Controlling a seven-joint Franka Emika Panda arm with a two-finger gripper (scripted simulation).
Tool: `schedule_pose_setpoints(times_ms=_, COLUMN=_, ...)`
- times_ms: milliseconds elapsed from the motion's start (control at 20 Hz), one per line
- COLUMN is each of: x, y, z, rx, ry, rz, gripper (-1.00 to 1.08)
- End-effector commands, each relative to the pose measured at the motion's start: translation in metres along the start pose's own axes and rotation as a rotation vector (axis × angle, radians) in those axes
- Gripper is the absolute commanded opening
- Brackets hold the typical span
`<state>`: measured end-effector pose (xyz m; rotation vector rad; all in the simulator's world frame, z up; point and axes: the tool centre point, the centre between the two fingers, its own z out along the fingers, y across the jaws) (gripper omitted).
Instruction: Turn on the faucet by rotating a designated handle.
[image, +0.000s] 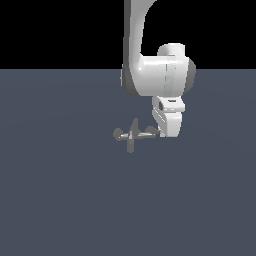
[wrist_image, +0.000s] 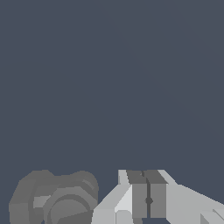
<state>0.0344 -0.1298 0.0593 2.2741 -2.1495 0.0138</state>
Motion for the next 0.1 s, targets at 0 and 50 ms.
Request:
schedule_pose_setpoints(times_ms=0, x=-0.0449, y=-0.0073, z=-0.0022, rx=0.003, ry=-0.015, rz=-0.045, gripper=-1.0)
schedule_pose_setpoints(times_ms=50, x=-0.0449, y=-0.0073, z=-0.0022, rx=0.003, ry=-0.015, rz=-0.045, gripper=-1.0)
